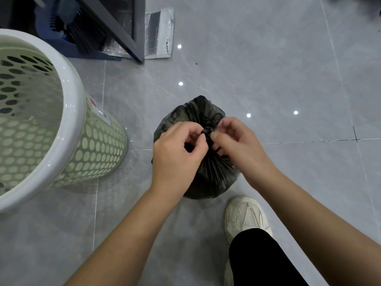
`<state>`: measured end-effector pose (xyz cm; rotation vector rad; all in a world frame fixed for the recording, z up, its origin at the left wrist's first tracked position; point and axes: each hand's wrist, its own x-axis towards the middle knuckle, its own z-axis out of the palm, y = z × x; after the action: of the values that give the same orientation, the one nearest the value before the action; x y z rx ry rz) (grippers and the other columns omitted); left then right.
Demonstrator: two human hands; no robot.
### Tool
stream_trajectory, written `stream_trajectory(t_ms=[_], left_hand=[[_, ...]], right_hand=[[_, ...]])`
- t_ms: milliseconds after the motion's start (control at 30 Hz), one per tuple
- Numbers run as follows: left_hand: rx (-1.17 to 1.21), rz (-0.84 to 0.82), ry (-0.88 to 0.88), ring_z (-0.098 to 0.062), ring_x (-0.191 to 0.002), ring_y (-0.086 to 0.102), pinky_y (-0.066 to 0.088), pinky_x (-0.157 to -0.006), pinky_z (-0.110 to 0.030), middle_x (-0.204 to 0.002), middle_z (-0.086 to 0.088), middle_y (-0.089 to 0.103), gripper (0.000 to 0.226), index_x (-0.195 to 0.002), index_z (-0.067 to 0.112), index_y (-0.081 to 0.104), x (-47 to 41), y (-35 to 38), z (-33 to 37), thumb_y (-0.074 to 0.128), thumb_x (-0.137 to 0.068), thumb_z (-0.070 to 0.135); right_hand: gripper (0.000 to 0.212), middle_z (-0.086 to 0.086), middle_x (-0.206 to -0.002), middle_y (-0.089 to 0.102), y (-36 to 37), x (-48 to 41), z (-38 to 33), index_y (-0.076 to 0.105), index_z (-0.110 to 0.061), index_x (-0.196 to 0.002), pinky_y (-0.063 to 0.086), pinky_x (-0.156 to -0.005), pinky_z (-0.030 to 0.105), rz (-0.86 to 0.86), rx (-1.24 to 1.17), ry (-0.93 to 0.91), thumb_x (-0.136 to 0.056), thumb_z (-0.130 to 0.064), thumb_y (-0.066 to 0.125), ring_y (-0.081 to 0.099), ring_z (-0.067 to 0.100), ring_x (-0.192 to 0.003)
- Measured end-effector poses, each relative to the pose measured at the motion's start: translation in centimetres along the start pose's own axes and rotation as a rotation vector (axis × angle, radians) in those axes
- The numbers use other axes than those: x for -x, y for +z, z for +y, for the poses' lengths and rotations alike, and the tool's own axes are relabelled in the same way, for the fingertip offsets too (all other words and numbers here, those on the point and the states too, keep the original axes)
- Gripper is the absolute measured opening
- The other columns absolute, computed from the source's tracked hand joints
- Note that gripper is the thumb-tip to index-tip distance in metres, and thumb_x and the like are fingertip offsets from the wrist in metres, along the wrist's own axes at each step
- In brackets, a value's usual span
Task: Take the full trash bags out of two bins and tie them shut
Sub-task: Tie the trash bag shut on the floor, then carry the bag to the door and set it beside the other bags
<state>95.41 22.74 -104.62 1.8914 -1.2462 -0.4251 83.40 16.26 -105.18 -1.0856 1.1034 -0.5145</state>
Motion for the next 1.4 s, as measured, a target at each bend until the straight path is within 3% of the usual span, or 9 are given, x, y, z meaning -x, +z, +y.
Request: stream_trajectory(t_ms=[67,200,300,500,633,733,1033,1200,1400], left_hand=[[0.061,-0.041,-0.041,-0.007,-0.074,0.059,0.045,-0.069,-0.011,-0.078,0.010,0.064,0.006,-0.082,0.015,0.066,-0.2,-0.4,0.0,0.065,-0.080,0.009],[0.098,-0.114,-0.054,-0.013,-0.071,0.062,0.052,-0.066,-0.027,-0.079,0.007,0.063,0.007,-0.081,0.016,0.062,-0.4,-0.7,0.1,0.063,-0.082,0.009],[0.137,-0.080,-0.035,-0.018,-0.069,0.066,0.054,-0.063,-0.035,-0.080,0.008,0.061,0.012,-0.080,0.020,0.060,-0.5,-1.3,0.3,0.061,-0.083,0.009],[0.057,-0.078,0.045,-0.006,-0.072,0.058,0.044,-0.067,-0.011,-0.080,0.011,0.060,0.010,-0.083,0.015,0.062,-1.0,-2.1,0.4,0.062,-0.082,0.005],[0.039,-0.171,0.073,-0.009,-0.074,0.057,0.046,-0.069,-0.018,-0.084,0.013,0.059,0.008,-0.088,0.016,0.063,-2.4,-3.0,0.9,0.062,-0.083,0.010],[0.027,-0.194,0.075,-0.007,-0.070,0.055,0.043,-0.067,-0.015,-0.085,0.017,0.054,0.008,-0.089,0.017,0.063,-3.7,-4.5,3.4,0.061,-0.084,0.012],[0.003,-0.367,0.075,-0.007,-0.075,0.054,0.042,-0.071,-0.018,-0.079,0.020,0.055,0.014,-0.099,0.022,0.061,-7.8,-12.3,21.0,0.056,-0.087,0.019],[-0.097,-0.541,0.163,-0.008,-0.098,0.050,0.039,-0.088,-0.021,-0.103,0.012,0.056,0.028,-0.109,0.020,0.063,-11.3,-16.5,34.1,0.058,-0.082,0.023],[-0.169,-0.608,0.194,-0.013,-0.094,0.052,0.045,-0.087,-0.040,-0.092,0.011,0.056,0.016,-0.095,0.020,0.065,-14.9,-17.1,48.6,0.062,-0.081,0.014]], right_hand=[[0.027,-0.001,-0.088,0.058,-0.6,-0.1,0.7,0.054,-0.018,-0.098,0.047,-0.067,0.020,-0.072,0.272,-0.154,-0.081,-0.005,0.069,0.057,0.012,-0.073],[0.017,-0.005,-0.078,0.058,-0.7,-0.8,1.4,0.061,-0.015,-0.086,0.044,-0.064,0.019,0.043,0.693,-0.360,-0.076,-0.012,0.074,0.055,0.011,-0.069],[0.009,-0.010,-0.073,0.054,-0.8,-0.8,1.7,0.065,-0.015,-0.079,0.038,-0.065,0.012,0.108,0.729,-0.458,-0.078,-0.010,0.072,0.050,0.003,-0.066],[0.003,-0.010,-0.077,0.058,-1.1,-0.3,1.9,0.069,-0.014,-0.080,0.038,-0.068,0.008,0.079,0.654,-0.498,-0.080,-0.012,0.071,0.052,-0.005,-0.071],[0.013,-0.015,-0.080,0.058,-1.6,0.5,0.1,0.067,-0.023,-0.078,0.038,-0.071,0.007,0.106,0.556,-0.496,-0.081,-0.010,0.070,0.055,-0.005,-0.075],[0.020,-0.017,-0.082,0.058,-1.9,1.8,-3.4,0.064,-0.027,-0.081,0.038,-0.073,0.006,0.105,0.503,-0.457,-0.081,-0.009,0.069,0.056,-0.005,-0.078],[0.013,-0.005,-0.082,0.061,-7.0,10.7,-21.5,0.068,-0.023,-0.083,0.043,-0.076,0.016,0.046,0.499,-0.397,-0.081,-0.009,0.069,0.057,0.007,-0.079],[0.014,-0.009,-0.084,0.061,-11.9,16.4,-34.3,0.070,-0.025,-0.085,0.047,-0.081,0.025,0.079,0.505,-0.368,-0.082,-0.011,0.068,0.060,0.010,-0.084],[0.009,-0.011,-0.084,0.059,-19.1,22.1,-46.4,0.073,-0.017,-0.088,0.042,-0.080,0.015,0.102,0.548,-0.290,-0.084,-0.010,0.068,0.058,0.004,-0.082]])
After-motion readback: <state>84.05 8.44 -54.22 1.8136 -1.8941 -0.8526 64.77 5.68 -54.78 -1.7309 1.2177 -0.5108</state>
